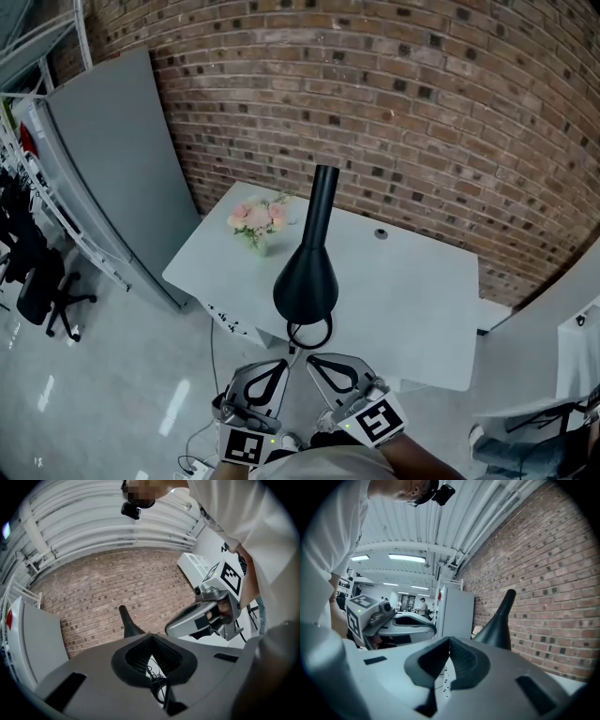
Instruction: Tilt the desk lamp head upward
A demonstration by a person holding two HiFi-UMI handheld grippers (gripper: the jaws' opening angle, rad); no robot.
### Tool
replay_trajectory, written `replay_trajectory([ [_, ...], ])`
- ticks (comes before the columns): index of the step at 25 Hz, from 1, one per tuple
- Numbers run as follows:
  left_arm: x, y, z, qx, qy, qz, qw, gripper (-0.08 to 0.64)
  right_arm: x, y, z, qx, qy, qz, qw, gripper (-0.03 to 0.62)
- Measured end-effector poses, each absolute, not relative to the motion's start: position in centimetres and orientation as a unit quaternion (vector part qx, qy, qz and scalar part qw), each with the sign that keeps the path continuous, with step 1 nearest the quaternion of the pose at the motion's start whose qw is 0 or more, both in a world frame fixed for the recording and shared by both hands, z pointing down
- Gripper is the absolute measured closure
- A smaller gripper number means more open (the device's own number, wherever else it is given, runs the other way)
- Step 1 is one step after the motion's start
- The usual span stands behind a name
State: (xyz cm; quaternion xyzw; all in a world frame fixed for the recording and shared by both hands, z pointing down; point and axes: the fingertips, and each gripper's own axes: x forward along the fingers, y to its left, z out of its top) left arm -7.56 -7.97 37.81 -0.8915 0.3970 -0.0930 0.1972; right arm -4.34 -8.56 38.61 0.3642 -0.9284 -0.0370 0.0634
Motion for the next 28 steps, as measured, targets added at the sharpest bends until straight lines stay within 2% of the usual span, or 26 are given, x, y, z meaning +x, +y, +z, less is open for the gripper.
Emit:
replay_trajectory([
  [12, -6.1, -11.9, 38.2, -0.877, 0.437, -0.072, 0.187, 0.555, -2.2, -11.6, 40.9, 0.340, -0.934, -0.062, 0.094, 0.575],
  [28, -6.8, -15.0, 38.3, -0.883, 0.418, -0.068, 0.202, 0.555, -2.8, -14.5, 45.1, 0.404, -0.905, -0.049, 0.125, 0.575],
])
